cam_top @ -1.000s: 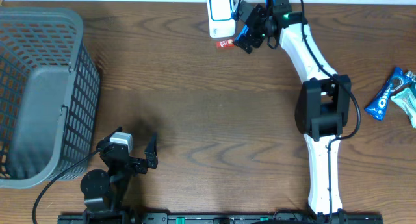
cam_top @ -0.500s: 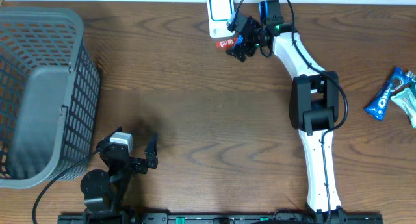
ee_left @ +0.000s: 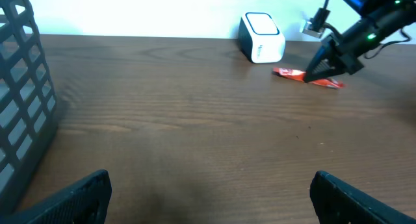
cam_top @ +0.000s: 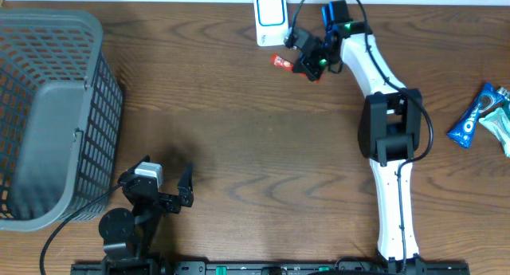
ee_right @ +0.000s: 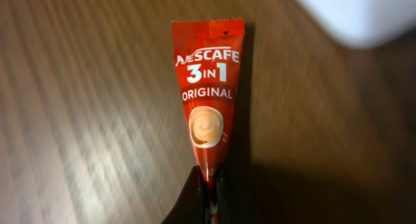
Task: Scan the item barcode
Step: 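Carry the Nescafe stick to the right table edge and release it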
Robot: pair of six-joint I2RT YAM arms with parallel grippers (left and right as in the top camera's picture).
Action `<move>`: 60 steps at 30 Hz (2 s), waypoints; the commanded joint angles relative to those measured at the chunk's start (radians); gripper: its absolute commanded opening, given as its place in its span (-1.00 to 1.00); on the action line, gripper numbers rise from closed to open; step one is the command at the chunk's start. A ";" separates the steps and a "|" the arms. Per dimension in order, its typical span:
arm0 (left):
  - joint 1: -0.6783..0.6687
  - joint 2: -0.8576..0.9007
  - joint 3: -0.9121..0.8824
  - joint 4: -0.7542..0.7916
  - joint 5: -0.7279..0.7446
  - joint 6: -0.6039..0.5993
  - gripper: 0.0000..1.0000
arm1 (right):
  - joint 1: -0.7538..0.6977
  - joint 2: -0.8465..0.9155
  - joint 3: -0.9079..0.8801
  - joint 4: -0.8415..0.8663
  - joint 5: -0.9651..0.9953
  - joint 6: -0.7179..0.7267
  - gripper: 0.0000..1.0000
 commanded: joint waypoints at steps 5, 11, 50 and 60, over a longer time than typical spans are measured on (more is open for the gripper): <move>0.002 -0.001 -0.023 -0.003 0.006 0.014 0.96 | -0.052 0.020 -0.051 -0.162 0.159 0.202 -0.97; 0.002 -0.001 -0.023 -0.003 0.006 0.014 0.96 | -0.134 -0.163 -0.051 -0.250 0.219 0.341 -0.97; 0.002 -0.001 -0.023 -0.003 0.006 0.014 0.96 | -0.648 -0.382 -0.056 -0.243 0.346 0.750 0.99; 0.002 -0.001 -0.023 -0.003 0.006 0.014 0.96 | -0.528 -0.804 -0.056 -0.369 0.248 0.761 0.98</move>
